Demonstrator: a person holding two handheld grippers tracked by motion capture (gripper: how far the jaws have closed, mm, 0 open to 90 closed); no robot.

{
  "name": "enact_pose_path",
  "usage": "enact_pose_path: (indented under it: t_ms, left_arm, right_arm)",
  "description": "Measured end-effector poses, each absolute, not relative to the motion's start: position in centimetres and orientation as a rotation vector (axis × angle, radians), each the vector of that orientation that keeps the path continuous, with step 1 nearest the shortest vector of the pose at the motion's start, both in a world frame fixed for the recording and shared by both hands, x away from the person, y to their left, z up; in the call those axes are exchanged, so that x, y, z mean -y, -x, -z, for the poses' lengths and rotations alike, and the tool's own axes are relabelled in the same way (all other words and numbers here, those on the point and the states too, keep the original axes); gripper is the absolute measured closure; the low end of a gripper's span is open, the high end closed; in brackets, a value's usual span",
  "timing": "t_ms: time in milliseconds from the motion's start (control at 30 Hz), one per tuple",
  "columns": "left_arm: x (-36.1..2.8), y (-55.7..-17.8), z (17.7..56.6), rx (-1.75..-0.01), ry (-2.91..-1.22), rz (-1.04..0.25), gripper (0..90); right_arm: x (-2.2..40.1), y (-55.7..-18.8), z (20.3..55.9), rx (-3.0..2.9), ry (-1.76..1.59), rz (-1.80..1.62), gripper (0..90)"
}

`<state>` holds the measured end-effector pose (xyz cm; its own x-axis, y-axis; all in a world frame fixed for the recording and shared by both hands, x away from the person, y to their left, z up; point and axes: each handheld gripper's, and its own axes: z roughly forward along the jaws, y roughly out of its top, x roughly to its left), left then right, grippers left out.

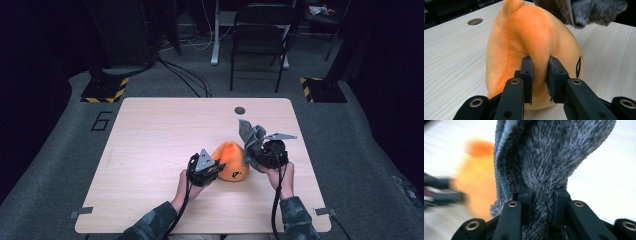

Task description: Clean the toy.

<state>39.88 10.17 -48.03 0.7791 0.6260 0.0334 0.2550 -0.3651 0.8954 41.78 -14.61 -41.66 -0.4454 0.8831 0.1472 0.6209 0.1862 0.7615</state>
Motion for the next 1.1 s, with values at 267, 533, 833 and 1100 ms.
enact_pose_path:
  t_ms: [267, 533, 833, 1100]
  left_arm:
    - [-10.5, -40.2, 47.9, -0.668, -1.952, -0.424, 61.2]
    - [-13.1, -41.6, 47.6, -0.851, -1.879, -0.377, 37.2]
    - [-13.2, -42.6, 49.2, -0.905, -1.818, -0.218, 62.3]
    - [-12.5, -41.5, 47.4, -0.771, -1.831, -0.394, 82.3]
  right_arm:
    - [12.4, -42.2, 44.8, -2.234, -1.397, -1.004, 74.6]
    - [12.8, -42.3, 45.2, -2.234, -1.402, -0.994, 74.7]
    - [13.1, -42.3, 45.1, -2.242, -1.417, -0.970, 74.5]
    - [14.4, -42.2, 43.1, -2.200, -1.421, -1.008, 74.1]
